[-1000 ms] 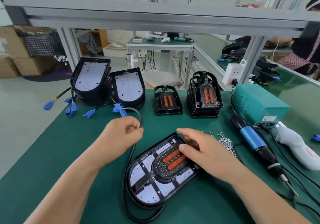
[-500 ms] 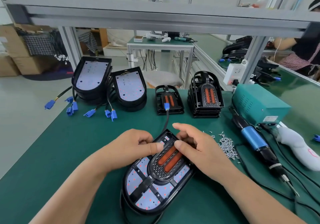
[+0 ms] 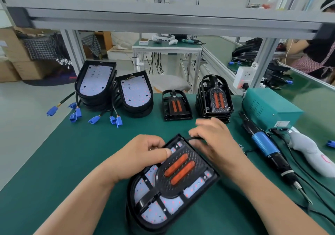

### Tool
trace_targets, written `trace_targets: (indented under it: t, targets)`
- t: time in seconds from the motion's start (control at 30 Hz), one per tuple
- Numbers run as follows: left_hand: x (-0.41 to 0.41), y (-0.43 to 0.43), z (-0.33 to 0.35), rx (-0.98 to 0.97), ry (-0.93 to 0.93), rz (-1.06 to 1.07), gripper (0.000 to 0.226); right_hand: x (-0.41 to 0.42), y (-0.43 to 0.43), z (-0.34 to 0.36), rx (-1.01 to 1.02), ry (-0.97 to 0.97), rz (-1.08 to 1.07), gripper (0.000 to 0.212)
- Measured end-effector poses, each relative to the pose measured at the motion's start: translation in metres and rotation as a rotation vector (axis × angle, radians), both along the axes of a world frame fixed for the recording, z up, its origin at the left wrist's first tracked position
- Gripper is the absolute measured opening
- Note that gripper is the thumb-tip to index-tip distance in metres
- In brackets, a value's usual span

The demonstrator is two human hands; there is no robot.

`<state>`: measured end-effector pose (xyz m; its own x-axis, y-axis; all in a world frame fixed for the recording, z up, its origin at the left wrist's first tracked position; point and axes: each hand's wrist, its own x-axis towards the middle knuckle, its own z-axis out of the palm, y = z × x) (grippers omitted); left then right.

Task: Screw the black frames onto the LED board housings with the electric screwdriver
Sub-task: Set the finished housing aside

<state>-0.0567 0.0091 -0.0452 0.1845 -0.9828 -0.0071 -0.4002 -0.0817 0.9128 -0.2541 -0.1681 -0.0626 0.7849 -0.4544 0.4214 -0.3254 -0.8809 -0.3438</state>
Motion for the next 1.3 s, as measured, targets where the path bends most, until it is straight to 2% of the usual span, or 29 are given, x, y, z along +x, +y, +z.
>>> trace_targets:
  t: [0.1, 0.13, 0.23, 0.27, 0.3, 0.37, 0.43, 0.5, 0.57, 0.67, 0.8, 0.97, 1.13, 1.3]
  targets:
    - [-0.001, -0.005, -0.001, -0.087, 0.048, 0.227, 0.046, -0.003, 0.005, 0.002, 0.307, -0.114, 0.047, 0.014]
    - [-0.001, -0.008, -0.002, -0.13, 0.084, 0.31, 0.051, -0.003, 0.009, 0.002, 0.495, -0.186, 0.114, 0.026]
    - [0.001, -0.015, -0.006, -0.205, 0.194, 0.516, 0.056, 0.001, 0.024, 0.004, 1.206, -0.352, 0.25, 0.036]
    - [0.003, -0.016, -0.007, -0.217, 0.225, 0.561, 0.058, 0.001, 0.026, 0.004, 1.334, -0.366, 0.288, 0.043]
    - [0.005, -0.017, -0.009, -0.229, 0.254, 0.601, 0.06, 0.001, 0.029, 0.003, 1.371, -0.335, 0.33, 0.051]
    - [0.004, -0.019, -0.013, -0.243, 0.269, 0.674, 0.061, 0.004, 0.038, 0.0, 1.265, -0.236, 0.385, 0.061]
    - [0.001, -0.022, -0.017, -0.235, 0.263, 0.719, 0.058, 0.007, 0.046, -0.005, 1.12, -0.198, 0.344, 0.061]
    - [-0.003, -0.024, -0.019, -0.234, 0.301, 0.728, 0.057, 0.011, 0.049, -0.009, 1.062, -0.261, 0.287, 0.048]
    - [-0.005, -0.026, -0.021, -0.264, 0.414, 0.659, 0.059, 0.011, 0.048, -0.009, 1.067, -0.339, 0.272, 0.039]
    - [-0.008, -0.022, -0.019, -0.319, 0.513, 0.491, 0.051, 0.006, 0.041, -0.003, 1.07, -0.466, 0.258, 0.034]
    - [-0.002, -0.024, -0.028, -0.312, 0.603, 0.46, 0.06, -0.008, 0.029, 0.009, 1.094, -0.622, 0.212, 0.033]
    - [0.006, -0.027, -0.04, -0.285, 0.453, 0.46, 0.063, -0.036, 0.005, 0.03, 1.086, -0.879, 0.107, 0.029]
    - [0.01, -0.031, -0.045, -0.252, 0.397, 0.45, 0.069, -0.067, -0.023, 0.055, 1.057, -1.17, 0.034, 0.024]
    - [0.011, -0.031, -0.045, -0.245, 0.378, 0.428, 0.067, -0.114, -0.054, 0.07, 0.927, -1.309, -0.121, 0.015]
